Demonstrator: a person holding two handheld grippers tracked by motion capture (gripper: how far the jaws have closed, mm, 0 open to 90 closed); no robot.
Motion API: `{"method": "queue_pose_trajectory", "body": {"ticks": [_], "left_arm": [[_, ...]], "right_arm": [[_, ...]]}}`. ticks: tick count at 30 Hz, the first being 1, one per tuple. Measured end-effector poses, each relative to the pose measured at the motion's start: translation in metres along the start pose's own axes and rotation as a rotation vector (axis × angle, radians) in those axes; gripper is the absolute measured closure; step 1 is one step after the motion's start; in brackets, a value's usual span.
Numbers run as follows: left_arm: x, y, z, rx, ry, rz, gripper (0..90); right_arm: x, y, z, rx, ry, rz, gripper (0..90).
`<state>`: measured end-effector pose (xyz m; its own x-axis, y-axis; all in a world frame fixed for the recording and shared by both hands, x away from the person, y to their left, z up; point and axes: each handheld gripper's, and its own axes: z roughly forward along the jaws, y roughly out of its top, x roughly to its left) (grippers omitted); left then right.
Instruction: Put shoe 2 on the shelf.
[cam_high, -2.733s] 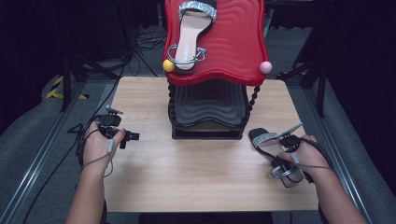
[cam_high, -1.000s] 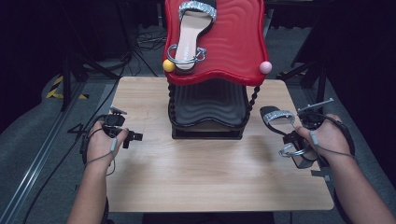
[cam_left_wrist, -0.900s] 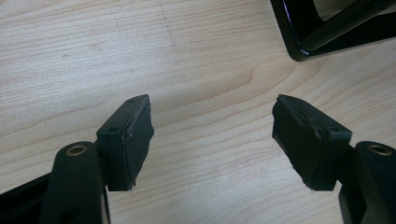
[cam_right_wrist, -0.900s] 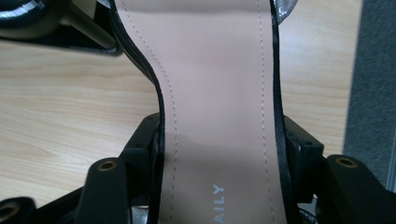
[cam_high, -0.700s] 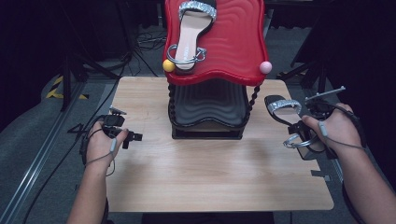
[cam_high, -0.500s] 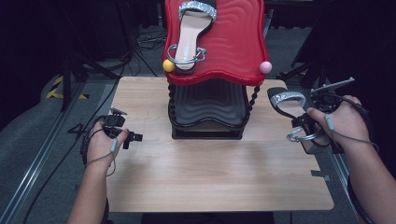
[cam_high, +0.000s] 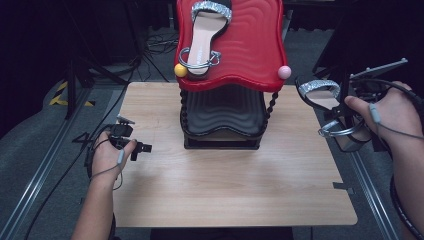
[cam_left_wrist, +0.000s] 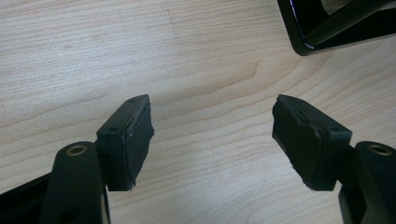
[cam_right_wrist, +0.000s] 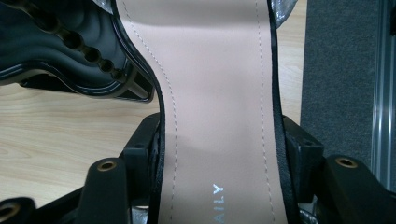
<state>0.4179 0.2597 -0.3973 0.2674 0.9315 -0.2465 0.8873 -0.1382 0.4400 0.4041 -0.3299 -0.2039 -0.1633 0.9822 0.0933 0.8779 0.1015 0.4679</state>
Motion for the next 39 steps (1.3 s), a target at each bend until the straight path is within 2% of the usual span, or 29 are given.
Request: {"method": "queue_pose_trajectory", "body": {"ticks": [3, 12, 22, 24, 27, 28, 31, 39], "left_arm": [[0.0, 0.0, -0.002, -0.005, -0.005, -0.004, 29.3], [0.001, -0.002, -0.001, 0.001, -0.004, -0.006, 29.3], [0.005, -0.005, -0.004, -0.008, -0.004, -0.021, 29.4], [0.005, -0.007, -0.003, -0.006, -0.005, -0.022, 29.4], [0.006, -0.009, -0.004, -0.009, 0.001, -0.027, 29.3], [0.007, -0.01, -0.006, -0.005, -0.005, -0.032, 29.3], [0.01, -0.012, -0.008, -0.015, -0.001, -0.045, 29.3], [0.011, -0.011, -0.005, -0.011, -0.015, -0.038, 29.3]], "right_arm": [[-0.002, 0.003, -0.013, -0.016, 0.017, 0.007, 42.8], [-0.001, 0.013, -0.038, -0.053, 0.004, 0.006, 42.8], [0.012, 0.034, -0.069, -0.096, -0.003, -0.012, 42.8], [0.02, 0.043, -0.077, -0.111, 0.004, -0.025, 42.8], [0.027, 0.049, -0.082, -0.12, -0.006, -0.036, 42.8], [0.034, 0.056, -0.085, -0.123, -0.017, -0.047, 42.8], [0.043, 0.066, -0.087, -0.13, -0.016, -0.048, 42.8], [0.072, 0.09, -0.09, -0.136, -0.009, -0.075, 42.8]]}}
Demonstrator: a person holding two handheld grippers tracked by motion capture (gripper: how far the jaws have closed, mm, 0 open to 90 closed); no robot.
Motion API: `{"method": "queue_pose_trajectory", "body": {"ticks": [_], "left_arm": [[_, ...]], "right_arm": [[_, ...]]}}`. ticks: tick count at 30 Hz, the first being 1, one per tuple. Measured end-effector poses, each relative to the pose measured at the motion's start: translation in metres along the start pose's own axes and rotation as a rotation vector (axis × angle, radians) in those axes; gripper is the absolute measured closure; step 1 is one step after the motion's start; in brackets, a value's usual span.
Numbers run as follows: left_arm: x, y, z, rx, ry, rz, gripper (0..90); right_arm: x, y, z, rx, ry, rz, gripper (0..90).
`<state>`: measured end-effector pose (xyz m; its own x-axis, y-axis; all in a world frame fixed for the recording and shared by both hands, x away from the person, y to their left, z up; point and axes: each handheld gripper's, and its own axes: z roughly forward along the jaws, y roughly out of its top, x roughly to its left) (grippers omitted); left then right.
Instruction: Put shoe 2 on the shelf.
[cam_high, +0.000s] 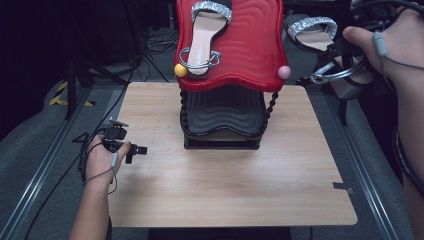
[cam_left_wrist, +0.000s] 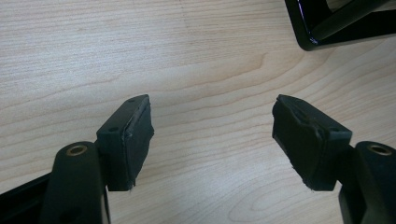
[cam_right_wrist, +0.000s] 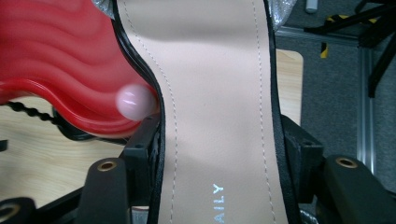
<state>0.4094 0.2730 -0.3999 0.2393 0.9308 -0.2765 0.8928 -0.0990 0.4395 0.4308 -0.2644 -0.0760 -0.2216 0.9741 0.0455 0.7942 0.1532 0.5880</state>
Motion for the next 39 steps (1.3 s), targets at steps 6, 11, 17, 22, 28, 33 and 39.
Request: {"method": "queue_pose_trajectory", "body": {"ticks": [6, 11, 17, 22, 28, 33, 39], "left_arm": [[0.0, 0.003, 0.003, 0.009, -0.013, 0.015, 29.4], [0.003, 0.003, 0.005, 0.004, -0.019, 0.009, 29.3], [0.004, 0.005, 0.005, 0.005, -0.03, 0.012, 29.3], [0.002, 0.006, 0.006, 0.007, -0.037, 0.015, 29.4], [0.003, 0.006, 0.005, -0.003, -0.045, 0.014, 29.4], [0.003, 0.005, 0.007, 0.004, -0.046, 0.013, 29.4], [0.006, 0.004, 0.005, 0.002, -0.046, 0.011, 29.4]], "right_arm": [[0.027, 0.022, 0.004, -0.003, -0.002, -0.015, 42.8], [0.045, 0.037, 0.011, 0.006, 0.002, -0.023, 42.8], [0.061, 0.051, 0.019, 0.014, -0.002, -0.021, 42.8], [0.067, 0.059, 0.025, 0.019, -0.015, -0.014, 42.7], [0.078, 0.068, 0.041, 0.014, -0.032, -0.022, 42.8], [0.086, 0.074, 0.054, 0.018, -0.043, -0.019, 42.7], [0.091, 0.08, 0.064, 0.006, -0.052, -0.011, 42.7]]}}
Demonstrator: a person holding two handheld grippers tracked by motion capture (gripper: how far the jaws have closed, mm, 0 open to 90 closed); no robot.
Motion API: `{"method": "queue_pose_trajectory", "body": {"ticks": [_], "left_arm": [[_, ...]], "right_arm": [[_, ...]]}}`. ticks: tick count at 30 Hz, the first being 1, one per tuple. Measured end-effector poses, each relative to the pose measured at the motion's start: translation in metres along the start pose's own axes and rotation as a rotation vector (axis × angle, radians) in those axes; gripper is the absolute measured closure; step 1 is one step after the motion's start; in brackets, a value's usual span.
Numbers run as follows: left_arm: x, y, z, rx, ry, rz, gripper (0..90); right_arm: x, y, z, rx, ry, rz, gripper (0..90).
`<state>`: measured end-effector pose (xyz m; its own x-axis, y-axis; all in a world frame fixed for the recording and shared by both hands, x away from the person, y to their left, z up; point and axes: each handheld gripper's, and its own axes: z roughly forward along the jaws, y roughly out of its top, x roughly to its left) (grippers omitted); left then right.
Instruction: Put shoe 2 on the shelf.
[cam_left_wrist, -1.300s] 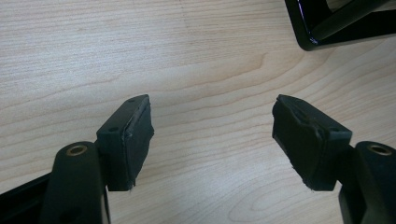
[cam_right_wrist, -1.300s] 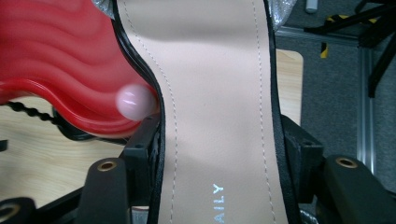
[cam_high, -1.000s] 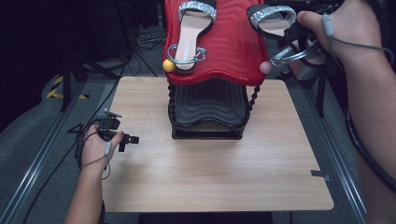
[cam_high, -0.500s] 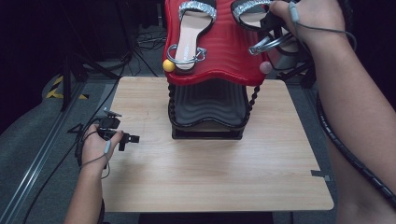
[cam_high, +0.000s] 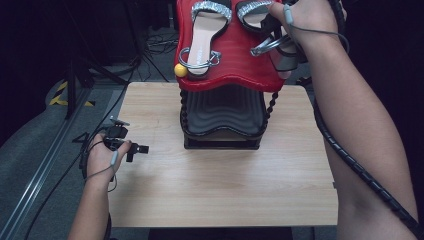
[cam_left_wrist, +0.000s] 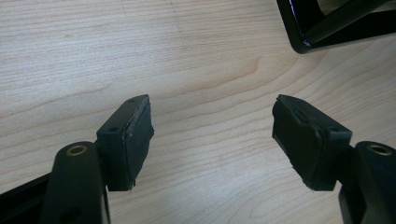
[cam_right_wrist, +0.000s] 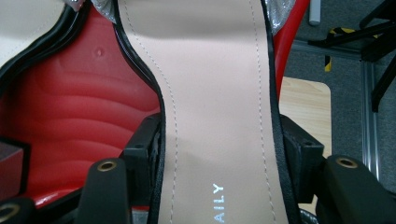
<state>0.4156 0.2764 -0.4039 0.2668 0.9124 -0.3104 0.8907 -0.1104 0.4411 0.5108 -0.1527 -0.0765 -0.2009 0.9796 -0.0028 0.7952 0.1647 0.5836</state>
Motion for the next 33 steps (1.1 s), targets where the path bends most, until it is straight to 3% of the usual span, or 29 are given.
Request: {"method": "queue_pose_trajectory", "body": {"ticks": [12, 25, 33], "left_arm": [[0.004, -0.004, -0.002, -0.002, 0.001, -0.012, 29.4], [0.005, -0.005, -0.001, 0.001, 0.002, -0.017, 29.4], [0.004, -0.004, 0.002, 0.007, 0.001, -0.013, 29.4]], "right_arm": [[0.012, 0.011, 0.013, -0.003, -0.004, 0.031, 42.6], [0.019, 0.006, 0.035, 0.048, -0.018, 0.052, 42.3], [0.019, 0.002, 0.041, 0.043, -0.016, 0.062, 42.2]]}}
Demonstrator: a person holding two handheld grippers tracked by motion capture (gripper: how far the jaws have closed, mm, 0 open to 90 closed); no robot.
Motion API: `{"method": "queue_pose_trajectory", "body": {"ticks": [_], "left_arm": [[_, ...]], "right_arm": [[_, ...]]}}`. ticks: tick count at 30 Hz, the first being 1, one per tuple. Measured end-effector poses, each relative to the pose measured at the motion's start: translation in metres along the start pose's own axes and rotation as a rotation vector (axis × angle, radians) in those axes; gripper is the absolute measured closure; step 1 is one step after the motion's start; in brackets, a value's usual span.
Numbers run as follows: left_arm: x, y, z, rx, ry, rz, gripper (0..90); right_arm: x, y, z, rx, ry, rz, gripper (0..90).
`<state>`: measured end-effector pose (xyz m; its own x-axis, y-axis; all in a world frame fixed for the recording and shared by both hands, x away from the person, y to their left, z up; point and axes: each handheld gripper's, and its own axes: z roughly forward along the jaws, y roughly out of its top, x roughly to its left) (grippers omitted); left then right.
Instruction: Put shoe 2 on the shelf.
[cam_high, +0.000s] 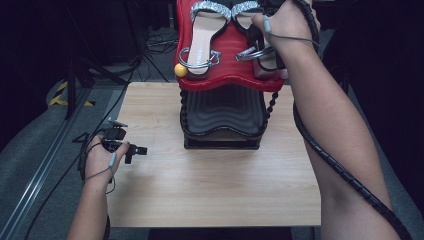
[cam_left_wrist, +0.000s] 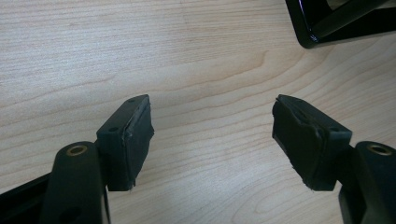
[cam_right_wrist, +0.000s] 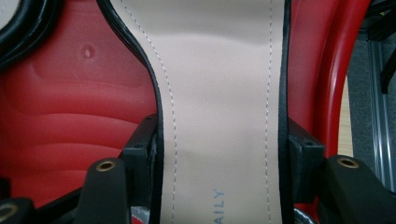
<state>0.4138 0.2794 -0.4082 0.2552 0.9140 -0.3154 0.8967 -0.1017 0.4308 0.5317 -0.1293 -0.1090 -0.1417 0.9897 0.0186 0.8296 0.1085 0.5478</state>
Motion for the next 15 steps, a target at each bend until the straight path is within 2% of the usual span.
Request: {"method": "queue_pose_trajectory", "body": {"ticks": [7, 9, 13, 14, 15], "left_arm": [[-0.0003, 0.0002, -0.0001, 0.002, 0.001, -0.001, 29.3], [-0.0005, 0.0, 0.0004, 0.001, 0.002, 0.001, 29.3], [-0.0009, -0.0003, 0.0007, 0.004, 0.004, 0.001, 29.3], [-0.0005, -0.0006, 0.0003, 0.006, 0.003, 0.0, 29.3], [-0.0005, -0.0006, 0.0003, 0.006, 0.003, 0.0, 29.3]], "right_arm": [[0.0006, -0.0048, 0.0048, -0.009, -0.001, 0.012, 42.1], [0.0, -0.0058, 0.0046, 0.016, 0.002, 0.012, 42.0], [-0.0007, -0.0064, 0.004, 0.02, 0.01, 0.013, 41.5], [-0.0018, -0.0064, 0.0038, 0.02, 0.026, 0.008, 37.7], [-0.0018, -0.0064, 0.0038, 0.02, 0.026, 0.008, 37.7]]}}
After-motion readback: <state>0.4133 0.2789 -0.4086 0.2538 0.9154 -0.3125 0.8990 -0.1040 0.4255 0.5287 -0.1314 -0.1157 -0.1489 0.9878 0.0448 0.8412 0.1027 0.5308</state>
